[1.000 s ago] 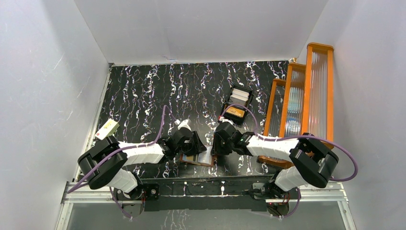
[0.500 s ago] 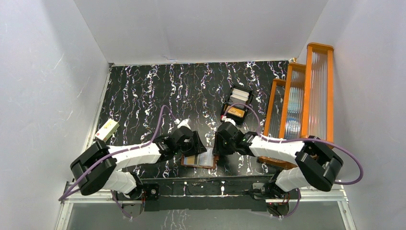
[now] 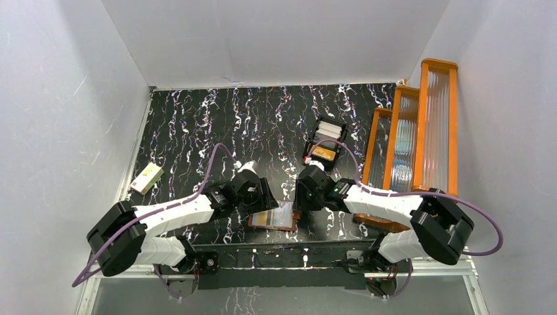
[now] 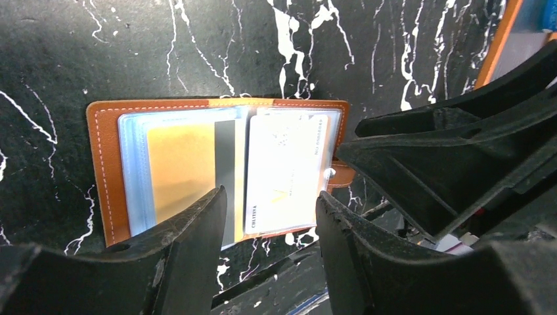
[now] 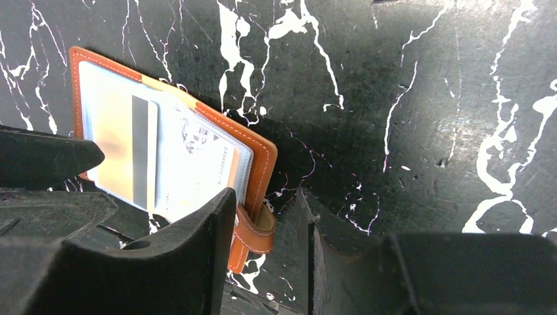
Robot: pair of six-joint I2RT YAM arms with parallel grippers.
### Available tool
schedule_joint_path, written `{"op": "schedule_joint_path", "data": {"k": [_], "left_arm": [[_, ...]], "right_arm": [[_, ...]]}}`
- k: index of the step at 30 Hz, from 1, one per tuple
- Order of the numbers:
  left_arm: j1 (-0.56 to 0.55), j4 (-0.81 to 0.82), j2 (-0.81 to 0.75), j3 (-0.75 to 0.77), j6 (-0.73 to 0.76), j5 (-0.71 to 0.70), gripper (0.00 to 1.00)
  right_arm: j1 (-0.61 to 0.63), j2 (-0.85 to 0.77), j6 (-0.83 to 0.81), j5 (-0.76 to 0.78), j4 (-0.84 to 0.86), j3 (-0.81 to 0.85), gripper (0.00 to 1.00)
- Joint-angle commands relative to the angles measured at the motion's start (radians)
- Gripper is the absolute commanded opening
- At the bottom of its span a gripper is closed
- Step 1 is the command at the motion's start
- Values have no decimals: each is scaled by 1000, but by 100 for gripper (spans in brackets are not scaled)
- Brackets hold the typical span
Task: Put the credit cards into the card holder
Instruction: Insert the credit card into the card holder, then turn over the card slot in the card holder.
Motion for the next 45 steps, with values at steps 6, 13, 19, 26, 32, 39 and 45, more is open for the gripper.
{"op": "schedule_joint_path", "data": {"k": [6,13,19,26,32,39,45], "left_arm": [[67,-195,-8,57,73,-20,51],[127,-212,-58,23,85,57,52],[171,-252,-82,21,94,81,52],[207,-270,-93,-22,92,124,52],[229,-208,-96,-59,100,191,54],[272,-17,-107,-152,101,340,53],[285,198,-162,-240,63,433,40]], "right_arm": [[26,0,24,8,9,63,53],[55,5,6,93,-91,154,50],[105,34,4,98,-77,208,43],[118,150,-20,46,-21,211,37],[117,192,-31,64,3,146,25],[116,191,-3,58,61,47,22],[112,186,-2,53,79,32,22]]}}
